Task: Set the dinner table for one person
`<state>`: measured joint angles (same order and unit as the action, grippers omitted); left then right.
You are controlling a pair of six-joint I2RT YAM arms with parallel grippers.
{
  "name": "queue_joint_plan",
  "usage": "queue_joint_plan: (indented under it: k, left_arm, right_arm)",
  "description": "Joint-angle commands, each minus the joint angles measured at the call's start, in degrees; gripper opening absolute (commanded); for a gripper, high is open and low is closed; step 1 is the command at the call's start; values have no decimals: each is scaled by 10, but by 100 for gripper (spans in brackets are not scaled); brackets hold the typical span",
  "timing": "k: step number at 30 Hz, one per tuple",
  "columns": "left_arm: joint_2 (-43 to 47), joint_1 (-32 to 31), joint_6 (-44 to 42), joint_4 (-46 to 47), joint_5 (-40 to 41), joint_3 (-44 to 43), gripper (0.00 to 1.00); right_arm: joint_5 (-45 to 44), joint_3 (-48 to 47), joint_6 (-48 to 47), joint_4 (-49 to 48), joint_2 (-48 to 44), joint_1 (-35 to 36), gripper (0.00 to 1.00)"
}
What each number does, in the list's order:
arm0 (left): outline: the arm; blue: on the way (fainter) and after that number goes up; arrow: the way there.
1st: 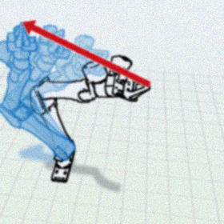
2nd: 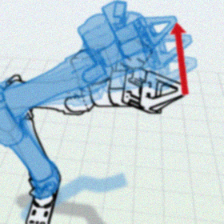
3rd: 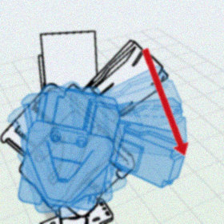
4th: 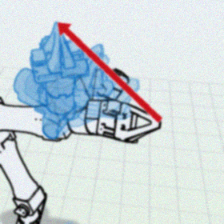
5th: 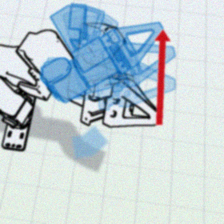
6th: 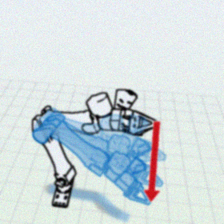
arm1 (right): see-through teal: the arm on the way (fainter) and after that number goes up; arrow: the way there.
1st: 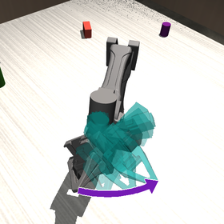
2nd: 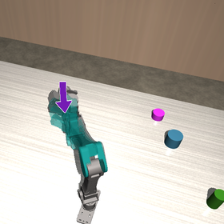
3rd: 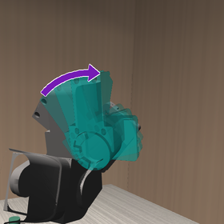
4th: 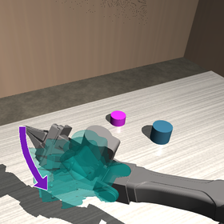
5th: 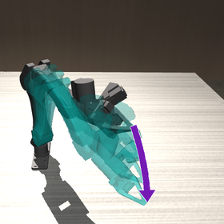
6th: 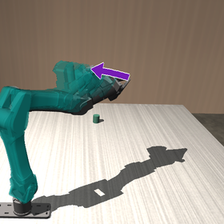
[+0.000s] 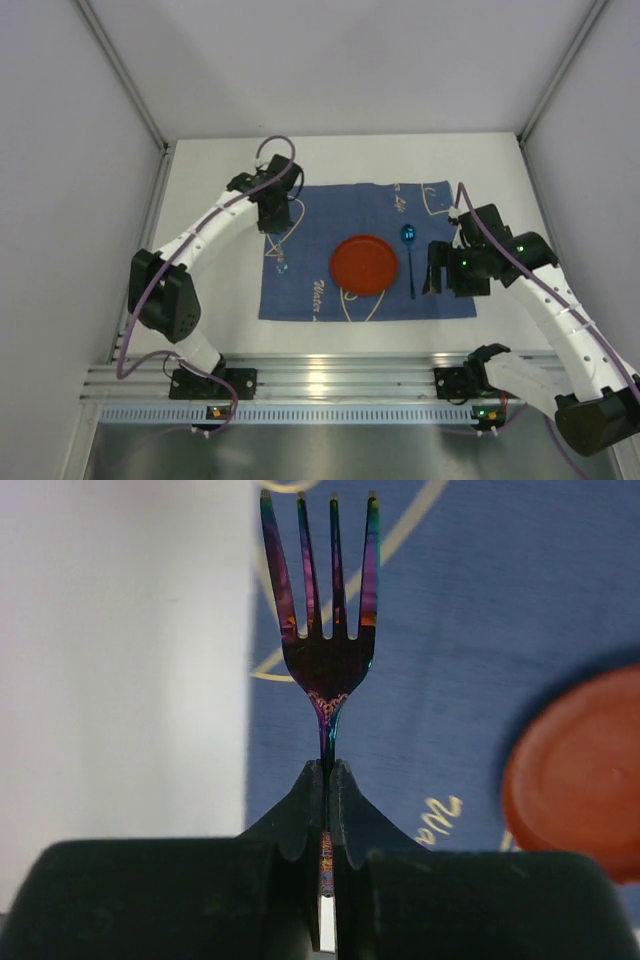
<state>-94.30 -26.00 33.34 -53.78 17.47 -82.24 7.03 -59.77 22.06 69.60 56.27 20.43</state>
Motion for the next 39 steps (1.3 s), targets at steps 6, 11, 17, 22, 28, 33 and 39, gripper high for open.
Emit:
queue_joint_plan:
  k: [6, 11, 17, 22, 28, 33, 39]
  left_arm:
    - [-149, -129, 35, 16, -41, -60, 0]
    - [-206, -128, 39, 28, -48, -78, 0]
    - [-221, -128, 48, 28, -38, -75, 14]
    - [-150, -107, 46, 33, -17, -50, 65]
    - [-63, 31, 10, 45, -13, -23, 70]
    - [-85, 168, -33, 59, -59, -65, 58]
    - [-182, 235, -43, 54, -95, -165, 54]
  right_arm:
    - [8, -14, 1, -24, -15, -6, 79]
    - [2, -8, 3, -7, -37, -6, 79]
    - [0, -6, 7, 9, -56, -6, 79]
    - [9, 10, 14, 10, -71, -6, 79]
    - [18, 25, 32, -17, -54, -6, 80]
    - [22, 18, 46, -43, -6, -6, 79]
    - [8, -37, 33, -26, 57, -6, 80]
